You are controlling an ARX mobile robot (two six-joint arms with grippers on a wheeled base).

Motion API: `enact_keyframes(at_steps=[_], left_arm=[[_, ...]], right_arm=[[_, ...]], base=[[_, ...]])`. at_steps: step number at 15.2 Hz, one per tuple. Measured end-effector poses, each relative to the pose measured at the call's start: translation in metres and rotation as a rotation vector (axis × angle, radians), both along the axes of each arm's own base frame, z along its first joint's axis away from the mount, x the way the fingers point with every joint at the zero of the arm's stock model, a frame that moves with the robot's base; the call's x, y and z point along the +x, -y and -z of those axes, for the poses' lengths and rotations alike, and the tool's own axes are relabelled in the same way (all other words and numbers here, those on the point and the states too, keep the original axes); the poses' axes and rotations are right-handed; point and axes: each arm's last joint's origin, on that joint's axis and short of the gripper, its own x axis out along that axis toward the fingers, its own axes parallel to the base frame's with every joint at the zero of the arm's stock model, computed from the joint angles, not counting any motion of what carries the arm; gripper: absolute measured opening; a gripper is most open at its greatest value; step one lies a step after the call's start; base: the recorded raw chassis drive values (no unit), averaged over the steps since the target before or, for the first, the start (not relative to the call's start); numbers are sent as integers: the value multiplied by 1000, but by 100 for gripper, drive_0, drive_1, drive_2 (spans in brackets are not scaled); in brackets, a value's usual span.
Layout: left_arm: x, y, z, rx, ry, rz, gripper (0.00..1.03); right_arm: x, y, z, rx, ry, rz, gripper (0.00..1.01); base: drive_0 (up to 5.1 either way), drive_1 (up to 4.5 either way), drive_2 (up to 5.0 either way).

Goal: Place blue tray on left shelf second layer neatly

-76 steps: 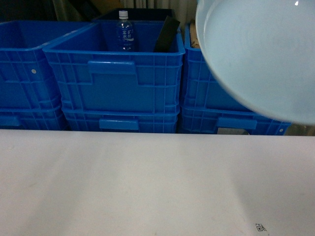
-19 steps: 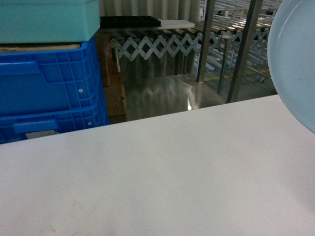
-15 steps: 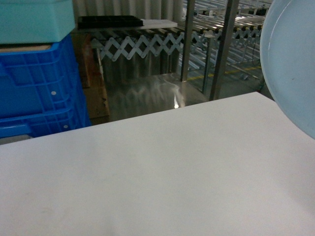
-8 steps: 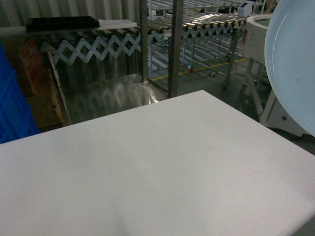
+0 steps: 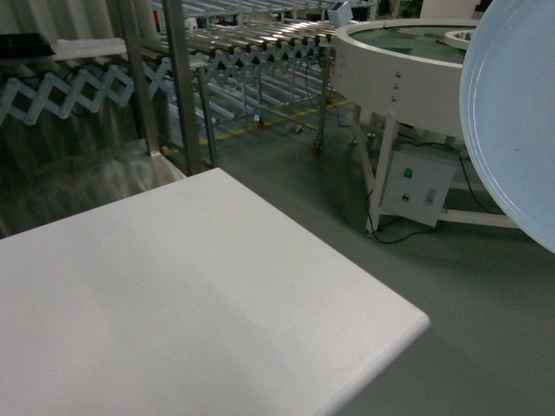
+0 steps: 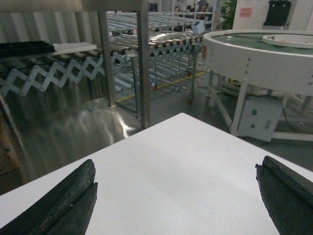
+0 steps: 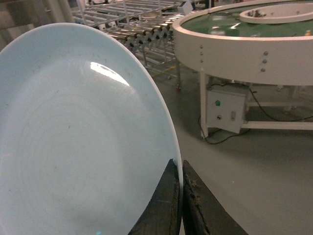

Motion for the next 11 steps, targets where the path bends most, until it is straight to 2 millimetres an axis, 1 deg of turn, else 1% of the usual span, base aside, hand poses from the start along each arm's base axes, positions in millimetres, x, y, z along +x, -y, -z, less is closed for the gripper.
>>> enact_keyframes(at_steps=[11], left_arm=[[0, 0, 0, 0, -2, -1, 98]], right_arm=[[0, 0, 0, 0, 3, 0, 2]], base=[[316, -220, -538]])
